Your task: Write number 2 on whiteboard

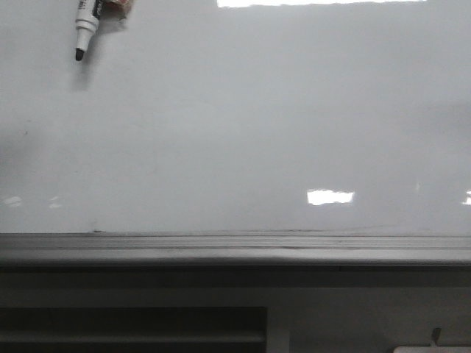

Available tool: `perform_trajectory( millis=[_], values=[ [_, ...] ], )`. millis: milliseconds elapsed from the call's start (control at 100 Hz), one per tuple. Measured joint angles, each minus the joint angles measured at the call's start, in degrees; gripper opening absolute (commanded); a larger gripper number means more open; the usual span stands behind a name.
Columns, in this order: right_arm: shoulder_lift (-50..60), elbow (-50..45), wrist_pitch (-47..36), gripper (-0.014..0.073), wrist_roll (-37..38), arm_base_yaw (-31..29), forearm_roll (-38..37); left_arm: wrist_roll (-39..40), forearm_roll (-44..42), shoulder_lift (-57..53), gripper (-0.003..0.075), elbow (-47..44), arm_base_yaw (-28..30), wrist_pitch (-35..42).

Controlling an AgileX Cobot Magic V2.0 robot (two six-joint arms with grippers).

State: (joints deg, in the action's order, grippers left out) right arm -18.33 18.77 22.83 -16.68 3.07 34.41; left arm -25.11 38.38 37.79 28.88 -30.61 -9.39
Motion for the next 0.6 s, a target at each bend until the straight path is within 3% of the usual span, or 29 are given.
perform_trajectory(
  millis=[180, 600],
  values=[
    [0.0, 0.0, -0.1, 0.0393, 0.0, 0.0, 0.2, 0.0, -0.4, 9.6, 0.0419, 2.9, -4.5, 5.2],
    [0.0, 0.1, -0.1, 0.0393, 0.0, 0.0, 0.4, 0.0, -0.4, 21.7, 0.0419, 9.4, -5.0, 7.1]
  ],
)
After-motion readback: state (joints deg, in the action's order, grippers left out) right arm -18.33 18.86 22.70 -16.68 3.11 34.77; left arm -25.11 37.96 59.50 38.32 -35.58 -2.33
